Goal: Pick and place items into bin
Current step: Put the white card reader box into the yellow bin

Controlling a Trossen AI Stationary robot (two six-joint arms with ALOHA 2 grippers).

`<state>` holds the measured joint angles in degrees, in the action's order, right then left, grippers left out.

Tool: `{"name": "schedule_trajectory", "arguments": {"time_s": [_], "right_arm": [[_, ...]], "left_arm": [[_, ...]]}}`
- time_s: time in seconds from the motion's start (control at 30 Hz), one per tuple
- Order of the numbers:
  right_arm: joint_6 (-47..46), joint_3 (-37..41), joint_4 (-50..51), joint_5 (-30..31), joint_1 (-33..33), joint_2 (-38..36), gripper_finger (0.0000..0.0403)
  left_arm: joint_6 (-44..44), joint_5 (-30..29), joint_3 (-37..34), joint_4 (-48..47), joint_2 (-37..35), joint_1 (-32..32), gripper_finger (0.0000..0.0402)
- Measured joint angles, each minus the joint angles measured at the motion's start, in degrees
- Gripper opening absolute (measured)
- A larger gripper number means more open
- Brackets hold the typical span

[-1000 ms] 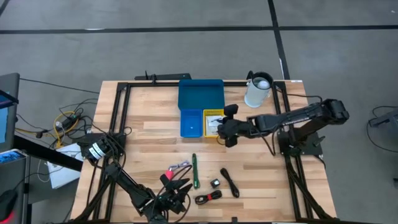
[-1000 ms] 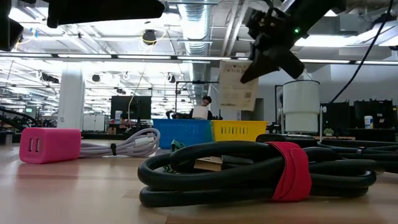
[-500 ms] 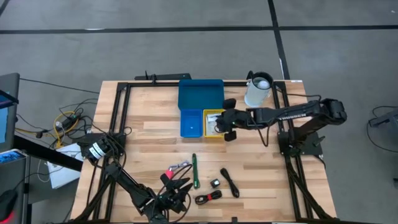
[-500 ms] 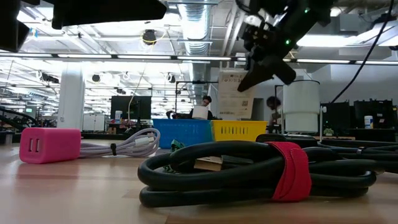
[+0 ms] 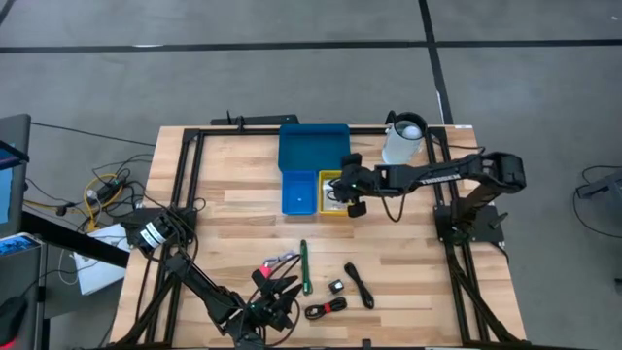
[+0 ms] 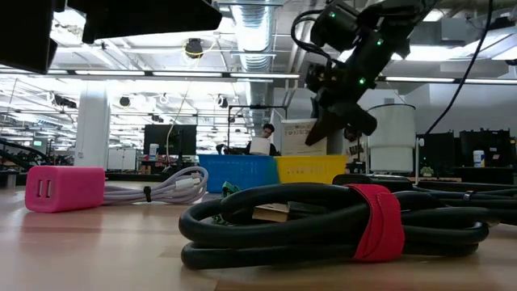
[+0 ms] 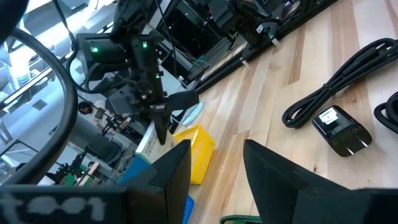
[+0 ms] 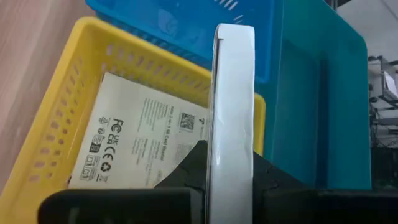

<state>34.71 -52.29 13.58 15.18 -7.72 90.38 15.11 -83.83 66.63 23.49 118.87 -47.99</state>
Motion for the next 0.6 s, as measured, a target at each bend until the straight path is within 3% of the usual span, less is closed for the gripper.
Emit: {"name": "schedule_trajectory", "arguments": {"time_s": [0.43, 0.6], "right_arm": [[-0.56, 0.02, -3.40, 0.19, 0.12, 1.70, 0.0036], [-1.51, 0.21, -2.87, -0.17, 0.12, 1.89, 0.0095]], "left_arm": [[-0.04, 0.02, 0.00, -0.02, 0.00, 0.02, 0.0141], [-0.21, 0.03, -0.02, -0.02, 0.00, 0.02, 0.0141]]}}
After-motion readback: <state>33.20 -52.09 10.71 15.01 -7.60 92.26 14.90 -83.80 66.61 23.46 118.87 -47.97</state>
